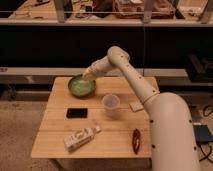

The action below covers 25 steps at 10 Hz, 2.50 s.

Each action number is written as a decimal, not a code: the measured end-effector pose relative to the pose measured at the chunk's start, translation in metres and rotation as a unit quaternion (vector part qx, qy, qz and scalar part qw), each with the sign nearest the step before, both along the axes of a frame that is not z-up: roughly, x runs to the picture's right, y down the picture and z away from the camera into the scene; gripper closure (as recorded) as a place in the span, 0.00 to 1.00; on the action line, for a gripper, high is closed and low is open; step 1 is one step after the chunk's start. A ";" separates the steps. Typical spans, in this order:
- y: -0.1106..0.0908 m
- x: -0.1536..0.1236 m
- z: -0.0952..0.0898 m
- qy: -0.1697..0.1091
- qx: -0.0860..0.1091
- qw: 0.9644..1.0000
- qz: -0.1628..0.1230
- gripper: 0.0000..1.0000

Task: Push the ceramic bowl across the table

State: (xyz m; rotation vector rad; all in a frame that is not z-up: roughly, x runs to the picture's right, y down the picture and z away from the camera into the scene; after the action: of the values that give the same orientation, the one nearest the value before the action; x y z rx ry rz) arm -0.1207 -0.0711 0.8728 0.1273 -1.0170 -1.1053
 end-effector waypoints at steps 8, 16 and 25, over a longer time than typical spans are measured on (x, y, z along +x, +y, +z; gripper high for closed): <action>-0.030 0.016 0.116 0.146 0.091 0.985 -0.016 1.00; 0.049 0.018 0.110 0.148 0.141 0.975 -0.093 1.00; 0.066 0.049 0.131 0.194 0.104 0.961 -0.169 1.00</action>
State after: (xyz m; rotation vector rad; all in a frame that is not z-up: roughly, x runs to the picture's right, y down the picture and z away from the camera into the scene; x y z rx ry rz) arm -0.0720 -0.0054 1.0034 -0.0977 -0.5793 -1.4803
